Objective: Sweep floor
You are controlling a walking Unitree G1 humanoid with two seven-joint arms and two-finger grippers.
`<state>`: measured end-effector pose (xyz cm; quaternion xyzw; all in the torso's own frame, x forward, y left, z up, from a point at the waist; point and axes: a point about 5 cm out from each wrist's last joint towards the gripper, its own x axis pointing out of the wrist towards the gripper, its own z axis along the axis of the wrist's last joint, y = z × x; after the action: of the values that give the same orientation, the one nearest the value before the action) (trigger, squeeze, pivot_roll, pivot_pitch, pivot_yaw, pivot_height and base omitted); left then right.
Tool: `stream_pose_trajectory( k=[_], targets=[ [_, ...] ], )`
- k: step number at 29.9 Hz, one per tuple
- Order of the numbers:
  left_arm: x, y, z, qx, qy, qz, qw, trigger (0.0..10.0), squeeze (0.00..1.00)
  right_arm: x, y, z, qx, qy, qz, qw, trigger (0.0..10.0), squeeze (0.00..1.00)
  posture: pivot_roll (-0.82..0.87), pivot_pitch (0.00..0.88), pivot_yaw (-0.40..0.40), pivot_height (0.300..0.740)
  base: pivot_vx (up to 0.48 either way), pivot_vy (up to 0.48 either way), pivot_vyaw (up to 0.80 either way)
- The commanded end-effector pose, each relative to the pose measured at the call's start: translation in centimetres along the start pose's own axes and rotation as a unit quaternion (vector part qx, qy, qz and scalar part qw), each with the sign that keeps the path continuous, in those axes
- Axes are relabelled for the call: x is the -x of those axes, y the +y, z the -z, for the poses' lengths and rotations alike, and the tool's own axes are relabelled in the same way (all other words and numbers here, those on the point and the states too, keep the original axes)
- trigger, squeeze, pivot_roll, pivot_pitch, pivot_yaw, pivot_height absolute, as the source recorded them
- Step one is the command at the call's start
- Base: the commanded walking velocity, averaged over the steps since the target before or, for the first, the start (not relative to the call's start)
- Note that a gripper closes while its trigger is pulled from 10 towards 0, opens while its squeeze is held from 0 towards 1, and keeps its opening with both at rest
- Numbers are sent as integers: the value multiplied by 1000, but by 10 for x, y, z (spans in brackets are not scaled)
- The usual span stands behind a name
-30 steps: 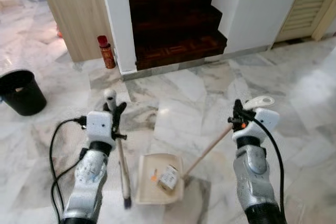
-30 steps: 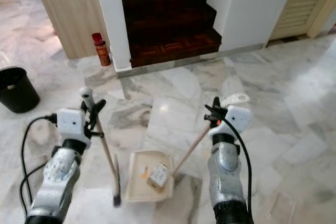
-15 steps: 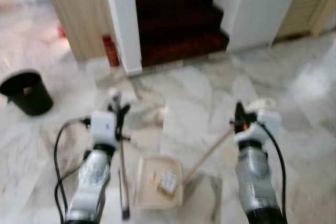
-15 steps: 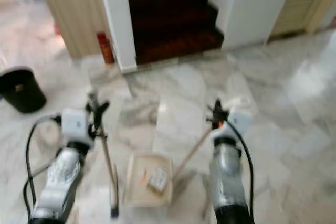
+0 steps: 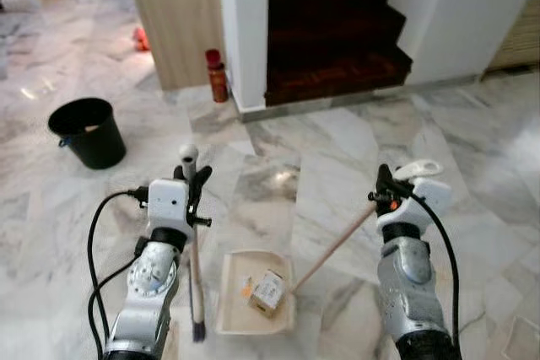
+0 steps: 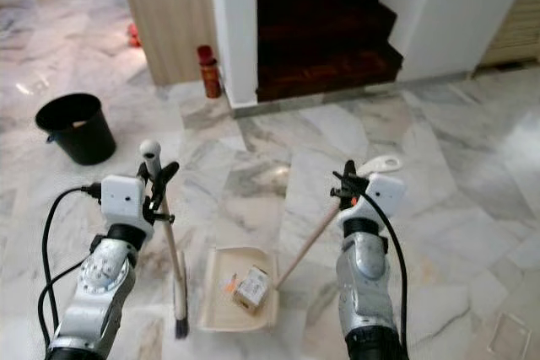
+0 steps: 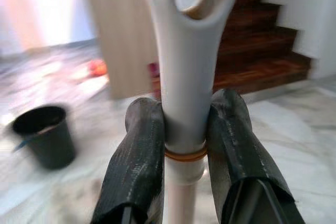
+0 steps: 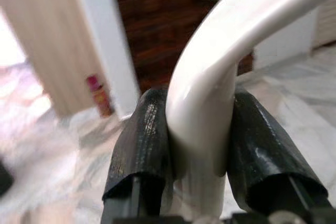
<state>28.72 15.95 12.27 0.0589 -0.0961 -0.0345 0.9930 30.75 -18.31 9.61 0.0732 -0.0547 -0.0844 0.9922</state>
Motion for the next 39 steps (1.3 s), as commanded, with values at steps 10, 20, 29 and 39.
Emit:
stream_pose_trajectory(
  k=[10, 20, 29, 39],
  targets=[
    [0, 5, -8, -9, -15, -8, 1000, 10000, 0, -3, 15, -9, -25, -19, -20, 999, 10000, 0, 94, 70, -23, 740, 0, 298, 54],
    [0, 6, -7, -9, -13, -7, 1000, 10000, 0, -2, 16, -8, -27, -17, -20, 999, 10000, 0, 94, 71, -20, 740, 0, 298, 0],
    [0, 6, -7, -9, -13, -7, 1000, 10000, 0, -3, 17, -7, -31, -14, -21, 999, 10000, 0, 95, 68, -19, 740, 0, 299, 0],
    [1, 5, -8, -13, -18, -5, 1000, 10000, 0, -3, 17, -8, -33, -16, -22, 999, 10000, 0, 97, 71, -21, 740, 0, 208, 0]
  ],
)
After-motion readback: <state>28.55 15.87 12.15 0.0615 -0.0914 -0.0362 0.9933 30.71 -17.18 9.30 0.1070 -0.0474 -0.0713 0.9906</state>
